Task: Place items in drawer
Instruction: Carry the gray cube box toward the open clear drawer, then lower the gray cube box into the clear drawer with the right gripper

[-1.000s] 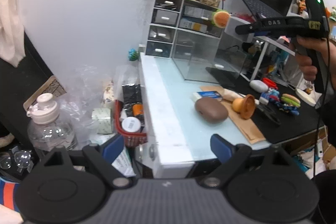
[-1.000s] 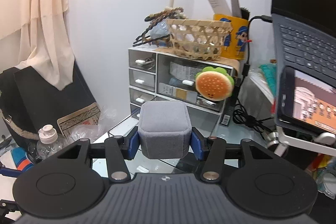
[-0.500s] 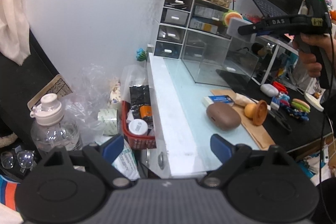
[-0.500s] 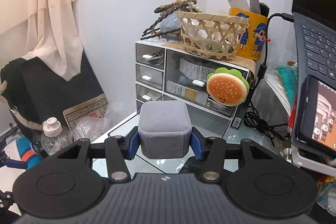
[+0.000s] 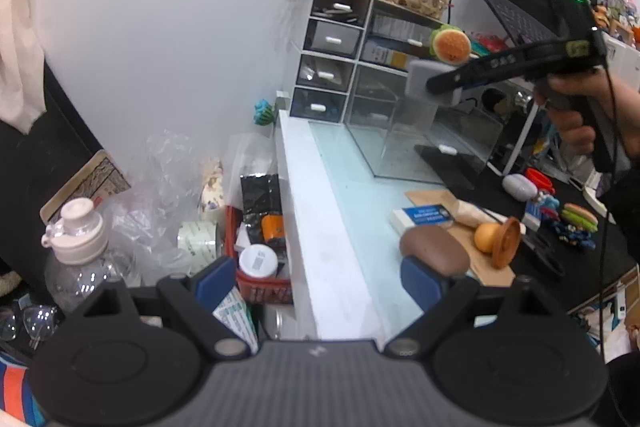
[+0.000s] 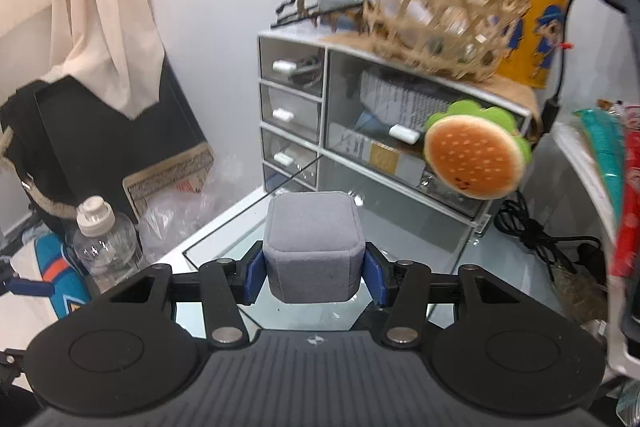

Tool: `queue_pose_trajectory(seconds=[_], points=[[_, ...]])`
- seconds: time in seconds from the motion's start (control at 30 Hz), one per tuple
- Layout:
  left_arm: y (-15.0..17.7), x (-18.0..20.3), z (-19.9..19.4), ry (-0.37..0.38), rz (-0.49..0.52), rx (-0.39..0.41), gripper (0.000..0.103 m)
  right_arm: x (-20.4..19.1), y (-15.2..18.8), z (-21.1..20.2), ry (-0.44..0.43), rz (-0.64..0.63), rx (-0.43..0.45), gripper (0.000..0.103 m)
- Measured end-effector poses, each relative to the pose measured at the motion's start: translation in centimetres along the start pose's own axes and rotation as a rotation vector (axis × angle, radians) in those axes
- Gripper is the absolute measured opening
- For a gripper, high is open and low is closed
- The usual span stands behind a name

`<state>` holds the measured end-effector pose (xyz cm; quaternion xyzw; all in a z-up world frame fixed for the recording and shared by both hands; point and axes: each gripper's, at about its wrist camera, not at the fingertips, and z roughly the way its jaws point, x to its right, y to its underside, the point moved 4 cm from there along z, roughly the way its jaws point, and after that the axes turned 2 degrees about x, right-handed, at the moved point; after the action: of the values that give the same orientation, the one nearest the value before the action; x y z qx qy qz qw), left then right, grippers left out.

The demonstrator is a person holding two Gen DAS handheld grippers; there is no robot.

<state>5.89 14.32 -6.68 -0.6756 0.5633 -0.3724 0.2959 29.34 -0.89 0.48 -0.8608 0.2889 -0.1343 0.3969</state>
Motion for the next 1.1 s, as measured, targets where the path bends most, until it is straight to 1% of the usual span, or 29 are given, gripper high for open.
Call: queue_pose_trajectory(seconds=[0.13, 0.4, 0.53, 0.63, 0.73, 0.9, 0.97, 1.03, 1.1], points=[[-0.1, -0.5, 0.6, 0.000, -0.004, -0.009, 0.091, 0.2, -0.3, 1.8, -0.023, -0.007, -0.055, 0.054], [-0.3, -1.2, 1.4, 0.001, -0.008, -0.014, 0.091, 0.1, -0.2, 5.2, -0.001, -0.056, -0.151, 0.054], [-0.3, -1.3, 1.8, 0.008, -0.009, -0.016, 0.091, 0.2, -0.9, 6.5, 0.020, -0.080, -0.177, 0.054], [-0.4, -1.6, 1.9, 0.006, -0.013, -0.017, 0.091, 0.3, -1.2, 7.3, -0.001, -0.068, -0.201, 0.054], [-0.4, -1.8, 2.0, 0.009, -0.015, -0.018, 0.091, 0.7, -1.4, 8.0, 0.001, -0.048, -0.212, 0.054], [-0.4, -2.0, 2.2, 0.010, -0.018, -0.021, 0.091, 1.0, -1.2, 9.0, 0.030, -0.027, -0.227, 0.054], [-0.4, -2.0, 2.3, 0.012, -0.017, -0.021, 0.091, 1.1, -1.3, 9.1, 0.044, -0.020, -0.220, 0.054], [-0.3, -2.0, 2.3, 0.014, -0.017, -0.021, 0.091, 1.2, -1.4, 9.5, 0.060, -0.017, -0.232, 0.054], [-0.3, -2.0, 2.3, 0.015, -0.018, -0.022, 0.091, 1.3, -1.5, 9.8, 0.058, -0.005, -0.250, 0.054]])
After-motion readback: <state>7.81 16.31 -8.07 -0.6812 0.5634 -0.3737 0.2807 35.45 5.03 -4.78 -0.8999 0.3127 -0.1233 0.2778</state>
